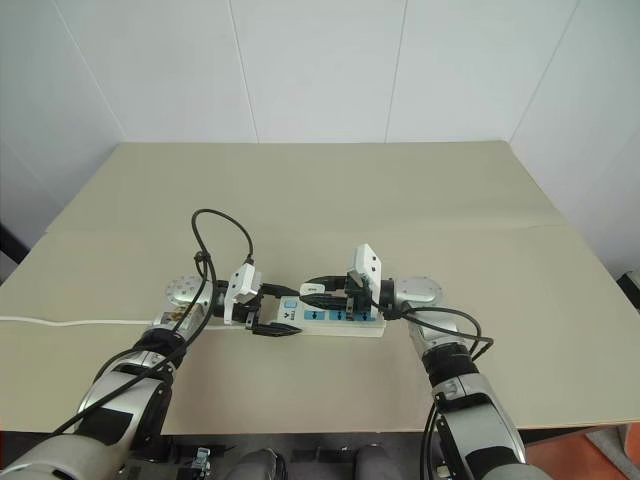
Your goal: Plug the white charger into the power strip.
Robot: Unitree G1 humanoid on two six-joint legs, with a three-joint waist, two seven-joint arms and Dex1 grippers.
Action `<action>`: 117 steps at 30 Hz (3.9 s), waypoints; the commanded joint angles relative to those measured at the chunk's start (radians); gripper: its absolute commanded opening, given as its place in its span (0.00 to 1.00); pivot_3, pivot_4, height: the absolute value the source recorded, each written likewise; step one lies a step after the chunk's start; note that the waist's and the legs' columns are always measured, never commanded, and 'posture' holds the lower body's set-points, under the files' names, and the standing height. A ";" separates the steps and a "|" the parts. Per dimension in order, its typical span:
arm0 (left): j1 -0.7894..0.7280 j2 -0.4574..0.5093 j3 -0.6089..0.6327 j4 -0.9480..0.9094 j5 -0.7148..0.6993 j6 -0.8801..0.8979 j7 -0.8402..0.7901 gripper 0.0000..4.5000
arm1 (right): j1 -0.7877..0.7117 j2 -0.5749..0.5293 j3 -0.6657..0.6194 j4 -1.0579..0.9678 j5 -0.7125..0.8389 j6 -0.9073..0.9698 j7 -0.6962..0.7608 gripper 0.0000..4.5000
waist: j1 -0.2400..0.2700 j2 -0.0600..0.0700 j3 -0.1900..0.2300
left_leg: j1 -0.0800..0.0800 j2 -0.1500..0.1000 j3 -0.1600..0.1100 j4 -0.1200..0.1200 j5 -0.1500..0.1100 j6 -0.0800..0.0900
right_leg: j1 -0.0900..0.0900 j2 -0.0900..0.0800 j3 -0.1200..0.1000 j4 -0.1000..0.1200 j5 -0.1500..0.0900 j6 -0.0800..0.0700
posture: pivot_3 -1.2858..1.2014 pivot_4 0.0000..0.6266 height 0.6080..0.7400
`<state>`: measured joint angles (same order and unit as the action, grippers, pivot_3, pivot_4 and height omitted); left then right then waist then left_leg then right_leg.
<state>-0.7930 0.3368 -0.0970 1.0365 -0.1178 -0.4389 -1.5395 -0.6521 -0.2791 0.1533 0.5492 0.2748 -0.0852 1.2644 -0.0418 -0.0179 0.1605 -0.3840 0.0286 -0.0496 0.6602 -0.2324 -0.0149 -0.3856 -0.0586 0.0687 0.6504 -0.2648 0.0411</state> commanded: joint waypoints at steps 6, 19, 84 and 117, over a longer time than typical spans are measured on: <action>0.007 0.006 -0.036 0.014 0.045 -0.003 -0.010 0.73 | 0.019 -0.007 0.051 0.088 -0.058 0.104 0.009 0.25 | -0.002 0.000 -0.001 | 0.001 0.000 0.000 0.000 0.000 0.000 | 0.000 0.000 0.000 0.000 0.000 0.000 | 0.52 0.24 1.00; 0.007 0.011 -0.045 0.016 0.055 -0.011 -0.006 0.73 | 0.048 -0.014 0.064 0.110 -0.088 0.030 0.018 0.25 | -0.001 0.000 -0.003 | 0.001 0.000 0.000 0.000 0.000 0.000 | 0.001 0.000 0.000 0.000 0.000 0.000 | 0.52 0.24 1.00; 0.325 0.490 0.150 -0.580 -0.255 0.237 -0.043 0.99 | 0.388 -0.693 -0.341 -0.414 0.073 -0.045 0.164 1.00 | -0.001 0.003 0.017 | -0.007 0.002 0.001 -0.002 0.000 0.000 | -0.007 0.000 0.000 -0.003 0.000 0.000 | 0.52 0.24 1.00; 0.233 0.445 0.127 -0.469 -0.191 0.191 -0.044 0.99 | 0.569 -0.736 -0.421 -0.456 0.041 -0.118 0.073 1.00 | 0.000 0.002 0.018 | -0.007 0.001 0.002 -0.002 0.000 0.000 | -0.006 0.000 0.000 -0.003 0.000 -0.001 | 0.52 0.24 1.00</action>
<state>-0.5504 0.7795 0.0223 0.5848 -0.3078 -0.2408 -1.5838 -0.0882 -0.9955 -0.2373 0.1080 0.3065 -0.1820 1.3425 -0.0418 -0.0157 0.1784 -0.3908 0.0301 -0.0480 0.6587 -0.2325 -0.0150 -0.3919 -0.0584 0.0689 0.6479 -0.2647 0.0406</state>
